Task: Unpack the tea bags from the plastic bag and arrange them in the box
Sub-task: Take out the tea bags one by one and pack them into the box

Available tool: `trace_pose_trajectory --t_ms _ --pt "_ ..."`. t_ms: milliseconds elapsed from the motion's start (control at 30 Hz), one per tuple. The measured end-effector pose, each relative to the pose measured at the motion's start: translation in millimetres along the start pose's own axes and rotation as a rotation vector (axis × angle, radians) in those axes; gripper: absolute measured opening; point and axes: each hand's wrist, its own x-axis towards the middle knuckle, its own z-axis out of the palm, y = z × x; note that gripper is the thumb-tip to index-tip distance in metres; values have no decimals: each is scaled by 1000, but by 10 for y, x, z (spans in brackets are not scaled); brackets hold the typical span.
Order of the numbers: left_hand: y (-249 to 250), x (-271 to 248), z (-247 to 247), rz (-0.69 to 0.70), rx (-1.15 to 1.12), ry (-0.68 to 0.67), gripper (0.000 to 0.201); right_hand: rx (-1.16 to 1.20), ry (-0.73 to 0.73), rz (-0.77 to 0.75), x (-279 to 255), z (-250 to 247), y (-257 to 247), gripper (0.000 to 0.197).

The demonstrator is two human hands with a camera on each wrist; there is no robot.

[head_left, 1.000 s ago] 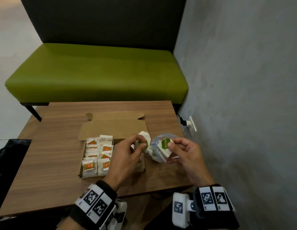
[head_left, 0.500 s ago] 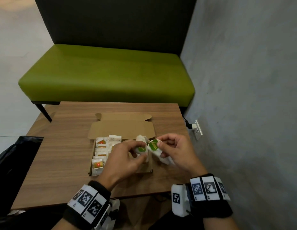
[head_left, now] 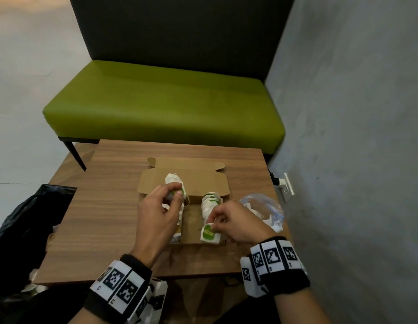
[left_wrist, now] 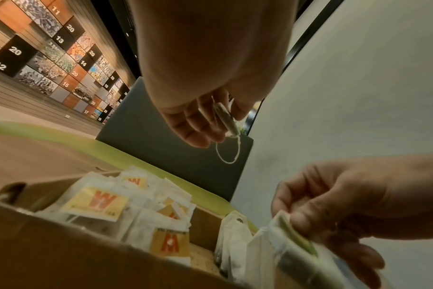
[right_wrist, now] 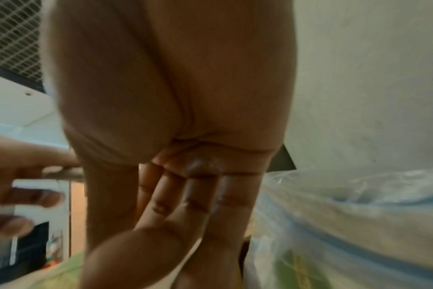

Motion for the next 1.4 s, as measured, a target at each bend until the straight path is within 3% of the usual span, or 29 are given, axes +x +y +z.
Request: trace_pose_trajectory --t_ms 67,167,333,533,700,800,933,1167,1300,1400 --pt "-16 -8 -16 10 3 -16 17 -159 11 23 84 64 3 13" --pt "-63 -8 -16 22 20 -39 16 -323 143 59 176 158 10 10" --pt "-96 -32 19 8 23 -78 16 -390 283 39 214 231 -22 14" --pt "-164 -116 125 -105 -65 -158 18 -475 377 14 259 356 -80 21" --pt "-130 -231 214 -313 -122 -221 31 -441 464 72 290 393 -77 19" --pt "-150 -265 271 -405 -80 -304 21 -394 484 110 278 373 -69 19" --pt "-103 -257 349 -418 20 -346 6 -245 498 166 206 331 -79 15" --pt "-152 -191 515 -422 236 -438 19 -59 509 218 184 272 -55 8" --pt "-181 -125 590 -409 360 -501 13 -1 494 253 250 283 -18 12" --pt "-225 -65 649 -418 424 -518 26 24 458 259 261 300 0 12"
